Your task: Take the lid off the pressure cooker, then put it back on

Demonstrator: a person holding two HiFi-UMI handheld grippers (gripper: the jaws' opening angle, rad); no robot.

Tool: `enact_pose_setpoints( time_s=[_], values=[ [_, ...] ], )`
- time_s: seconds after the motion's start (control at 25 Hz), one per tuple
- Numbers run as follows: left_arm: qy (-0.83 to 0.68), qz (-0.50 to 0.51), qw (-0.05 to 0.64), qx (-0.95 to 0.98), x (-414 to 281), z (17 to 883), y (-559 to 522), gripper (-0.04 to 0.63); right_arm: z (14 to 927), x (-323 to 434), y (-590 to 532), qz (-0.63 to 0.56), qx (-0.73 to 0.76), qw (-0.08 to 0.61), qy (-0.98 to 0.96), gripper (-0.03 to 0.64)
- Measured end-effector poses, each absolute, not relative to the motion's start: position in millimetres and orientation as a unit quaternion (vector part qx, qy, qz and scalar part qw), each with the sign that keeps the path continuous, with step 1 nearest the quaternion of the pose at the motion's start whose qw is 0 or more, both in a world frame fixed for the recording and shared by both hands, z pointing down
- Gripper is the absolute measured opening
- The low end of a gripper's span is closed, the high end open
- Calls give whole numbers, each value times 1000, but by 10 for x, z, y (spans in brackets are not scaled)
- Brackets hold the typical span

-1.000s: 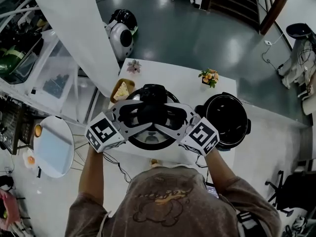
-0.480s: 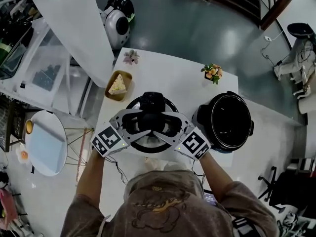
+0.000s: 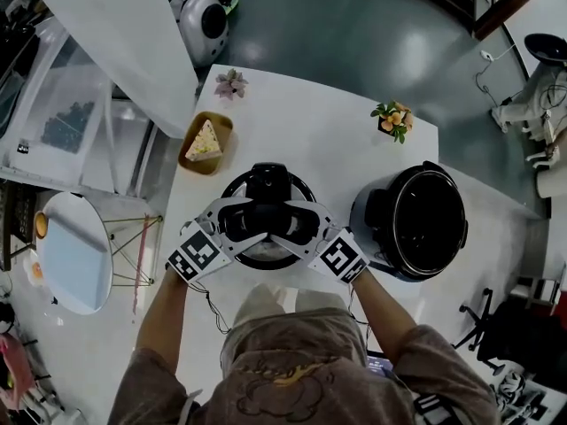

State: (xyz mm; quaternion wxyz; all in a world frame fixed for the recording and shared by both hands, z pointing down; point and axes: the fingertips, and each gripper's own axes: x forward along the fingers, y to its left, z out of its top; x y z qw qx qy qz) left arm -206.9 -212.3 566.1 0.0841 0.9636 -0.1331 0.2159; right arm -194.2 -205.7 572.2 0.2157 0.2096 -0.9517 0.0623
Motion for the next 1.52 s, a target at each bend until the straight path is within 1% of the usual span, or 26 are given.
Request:
enact_pose_setpoints(
  time_s=[0.4,0.76,0.96,1.24,1.52],
  values=[
    [-152,239,71,956,-2107,5955,-2147,267,6032,-1994,-2084,62,192,233,-951,259],
    [-170,244,69,952,-2110,5993,-2159,270,6057,-1969,-2080,63,191,240,-950,262],
    [-212,199,88,953,-2155,5762,-2146,272,5823,-1885,-2114,58,223,220,-948,262],
    [-252,165,88,949,-2277,5353,-2001,270,5457,-1821,-2018,58,238,190,-951,262],
    [-278,137,83,947,-2348,5011,-1891,262,5207,-1736,-1861,55,251,174,-950,262]
  ],
)
